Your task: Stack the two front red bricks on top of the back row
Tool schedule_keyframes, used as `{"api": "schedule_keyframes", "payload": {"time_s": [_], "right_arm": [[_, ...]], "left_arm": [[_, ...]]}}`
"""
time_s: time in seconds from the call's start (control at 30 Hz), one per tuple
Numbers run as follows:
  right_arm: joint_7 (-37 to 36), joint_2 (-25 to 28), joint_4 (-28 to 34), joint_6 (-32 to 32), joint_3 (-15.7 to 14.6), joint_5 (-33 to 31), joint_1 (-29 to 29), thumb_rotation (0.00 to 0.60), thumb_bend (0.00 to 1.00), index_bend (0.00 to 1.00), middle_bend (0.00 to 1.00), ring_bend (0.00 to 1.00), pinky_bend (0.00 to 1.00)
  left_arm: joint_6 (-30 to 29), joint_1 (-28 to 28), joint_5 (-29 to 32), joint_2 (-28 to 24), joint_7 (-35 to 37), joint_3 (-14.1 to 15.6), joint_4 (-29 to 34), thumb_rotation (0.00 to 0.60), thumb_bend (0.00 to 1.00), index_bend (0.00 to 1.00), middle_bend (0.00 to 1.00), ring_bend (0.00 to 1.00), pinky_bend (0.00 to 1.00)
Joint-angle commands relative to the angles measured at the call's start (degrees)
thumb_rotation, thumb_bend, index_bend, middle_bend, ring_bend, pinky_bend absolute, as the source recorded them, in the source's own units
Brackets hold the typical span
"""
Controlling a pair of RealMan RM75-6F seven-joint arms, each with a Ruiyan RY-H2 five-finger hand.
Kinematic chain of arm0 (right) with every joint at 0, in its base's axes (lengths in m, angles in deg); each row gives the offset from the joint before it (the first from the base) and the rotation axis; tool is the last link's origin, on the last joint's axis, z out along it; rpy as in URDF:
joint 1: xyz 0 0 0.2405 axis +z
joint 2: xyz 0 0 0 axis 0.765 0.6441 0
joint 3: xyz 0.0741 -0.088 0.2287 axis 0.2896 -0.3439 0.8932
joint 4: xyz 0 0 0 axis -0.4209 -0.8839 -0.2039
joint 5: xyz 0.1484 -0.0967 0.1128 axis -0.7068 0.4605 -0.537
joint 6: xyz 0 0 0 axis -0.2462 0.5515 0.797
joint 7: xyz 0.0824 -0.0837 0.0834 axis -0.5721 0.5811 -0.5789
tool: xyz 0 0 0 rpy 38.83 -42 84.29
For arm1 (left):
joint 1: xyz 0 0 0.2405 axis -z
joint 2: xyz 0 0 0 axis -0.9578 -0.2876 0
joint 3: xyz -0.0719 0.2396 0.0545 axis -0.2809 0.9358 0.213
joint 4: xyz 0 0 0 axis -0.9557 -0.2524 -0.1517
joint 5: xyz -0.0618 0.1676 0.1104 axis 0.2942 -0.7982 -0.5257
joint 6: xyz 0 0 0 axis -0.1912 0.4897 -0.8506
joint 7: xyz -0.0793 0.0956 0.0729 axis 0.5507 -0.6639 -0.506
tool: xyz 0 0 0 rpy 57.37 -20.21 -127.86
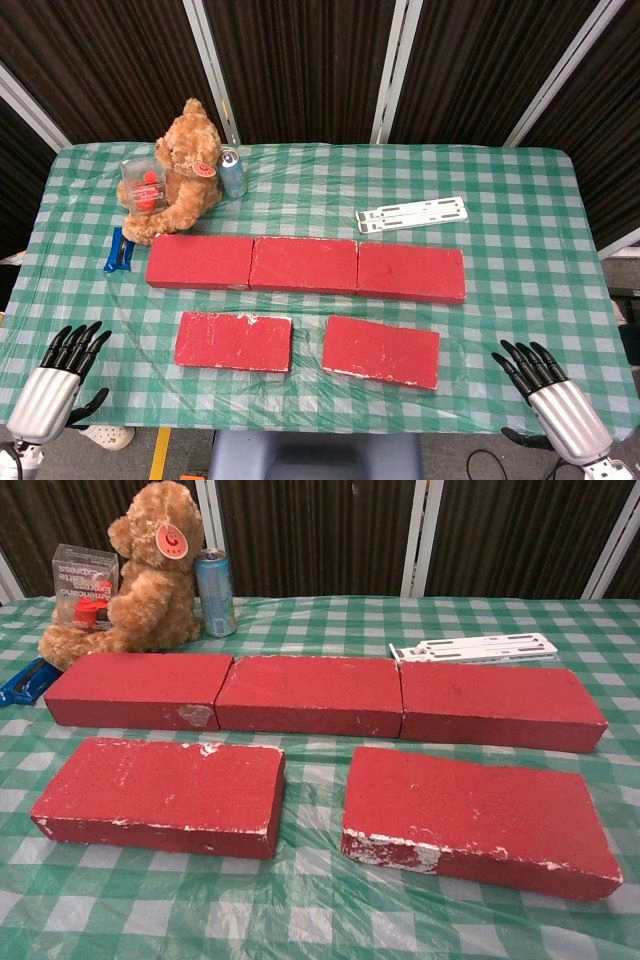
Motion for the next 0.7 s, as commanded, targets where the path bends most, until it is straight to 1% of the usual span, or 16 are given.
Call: {"api": "schedule_keyframes", "payload": {"time_s": [0.03, 0.1, 0.2, 0.3, 0.43, 0.53, 0.6, 0.63, 0.67, 0.7], "right_arm": [[-0.31, 0.09, 0.04, -0.11, -0.15, 0.23, 0.16, 0.549, 0.09, 0.00, 0.00, 0.00, 0.00], [-0.70, 0.21, -0.03, -0.06, -0.22, 0.42, 0.28, 0.550, 0.09, 0.00, 0.00, 0.00, 0.00], [-0.98, 0.30, -0.11, 0.05, -0.24, 0.40, 0.28, 0.549, 0.09, 0.00, 0.00, 0.00, 0.00], [-0.57, 0.10, 0.00, 0.34, -0.16, 0.30, 0.06, 0.549, 0.09, 0.00, 0.00, 0.00, 0.00], [0.78, -0.42, 0.28, 0.05, -0.39, 0.65, -0.16, 0.550, 0.09, 0.00, 0.00, 0.00, 0.00], [1.11, -0.54, 0.37, -0.08, -0.40, 0.69, -0.15, 0.550, 0.09, 0.00, 0.00, 0.00, 0.00], [1.93, -0.96, 0.45, -0.37, -0.31, 0.76, -0.11, 0.550, 0.09, 0.00, 0.00, 0.00, 0.00], [2.61, -1.46, 0.40, -0.46, 0.01, 0.55, -0.10, 0.551, 0.09, 0.00, 0.00, 0.00, 0.00], [3.45, -1.99, 0.36, -1.19, 0.40, -0.26, 0.02, 0.550, 0.09, 0.00, 0.00, 0.00, 0.00], [3.99, -2.34, 0.50, -1.77, 0.70, -0.92, 0.14, 0.551, 0.09, 0.00, 0.00, 0.00, 0.00]], "left_arm": [[-0.52, -0.26, -0.67, 0.05, 0.06, 0.35, 0.09, 0.600, 0.26, 0.00, 0.00, 0.00, 0.02], [-0.31, -0.04, -1.53, 0.04, 1.05, 0.92, 0.30, 0.600, 0.25, 0.00, 0.00, 0.00, 0.03], [0.87, 1.45, -4.68, 0.18, 4.83, 2.61, 0.77, 0.600, 0.23, 0.00, 0.00, 0.00, 0.03], [4.60, 4.44, -7.36, 0.01, 5.56, 3.54, 2.53, 0.600, 0.23, 0.00, 0.00, 0.00, 0.03], [12.32, 9.97, -8.42, -0.93, 7.18, 3.51, 7.35, 0.600, 0.23, 0.00, 0.00, 0.00, 0.02], [14.00, 10.96, -7.99, -1.25, 7.31, 3.39, 8.21, 0.600, 0.23, 0.00, 0.00, 0.00, 0.01], [17.84, 13.29, -6.72, -1.29, 5.51, 2.17, 9.81, 0.600, 0.22, 0.00, 0.00, 0.00, 0.00], [20.61, 15.02, -5.43, -0.63, 3.88, 0.81, 10.50, 0.600, 0.22, 0.00, 0.00, 0.00, 0.00], [24.19, 17.05, -3.14, 0.25, 3.72, -0.74, 10.99, 0.600, 0.22, 0.00, 0.00, 0.00, 0.00], [26.57, 18.32, -1.38, 0.52, 3.58, -1.65, 11.39, 0.600, 0.23, 0.00, 0.00, 0.00, 0.00]]}}
